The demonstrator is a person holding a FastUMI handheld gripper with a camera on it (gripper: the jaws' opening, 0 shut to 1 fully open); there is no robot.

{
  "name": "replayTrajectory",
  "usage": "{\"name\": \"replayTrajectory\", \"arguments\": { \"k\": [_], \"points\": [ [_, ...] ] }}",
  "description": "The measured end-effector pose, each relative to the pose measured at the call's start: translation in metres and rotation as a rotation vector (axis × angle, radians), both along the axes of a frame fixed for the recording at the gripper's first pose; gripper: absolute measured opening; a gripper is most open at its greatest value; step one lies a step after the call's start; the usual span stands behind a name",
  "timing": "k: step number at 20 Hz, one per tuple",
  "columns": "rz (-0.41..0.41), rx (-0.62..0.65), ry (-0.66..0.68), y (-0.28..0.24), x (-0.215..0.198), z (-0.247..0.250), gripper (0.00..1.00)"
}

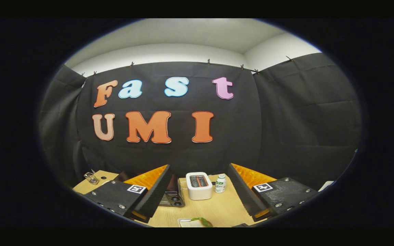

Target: Open the toaster oven, put the food inside, and close the toaster oven door.

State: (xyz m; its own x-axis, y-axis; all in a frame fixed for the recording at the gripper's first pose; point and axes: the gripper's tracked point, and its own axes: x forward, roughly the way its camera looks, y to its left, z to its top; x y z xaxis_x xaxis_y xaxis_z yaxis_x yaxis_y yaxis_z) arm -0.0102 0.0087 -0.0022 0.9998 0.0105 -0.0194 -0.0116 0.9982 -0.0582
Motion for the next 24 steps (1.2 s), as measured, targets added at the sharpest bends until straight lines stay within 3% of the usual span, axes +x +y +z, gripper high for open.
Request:
{"name": "replayTrajectory", "arguments": {
  "k": [5,12,19,24],
  "points": [
    [0.002,-0.002,0.037,0.025,0.011,-0.015,0.98],
    [0.130,0.005,0.135,0.115,0.031,-0.057,0.98],
    [0.177,0.029,0.312,0.189,0.063,-0.136,0.98],
    [0.162,0.019,0.435,0.219,0.084,-0.203,0.98]
  ]
}}
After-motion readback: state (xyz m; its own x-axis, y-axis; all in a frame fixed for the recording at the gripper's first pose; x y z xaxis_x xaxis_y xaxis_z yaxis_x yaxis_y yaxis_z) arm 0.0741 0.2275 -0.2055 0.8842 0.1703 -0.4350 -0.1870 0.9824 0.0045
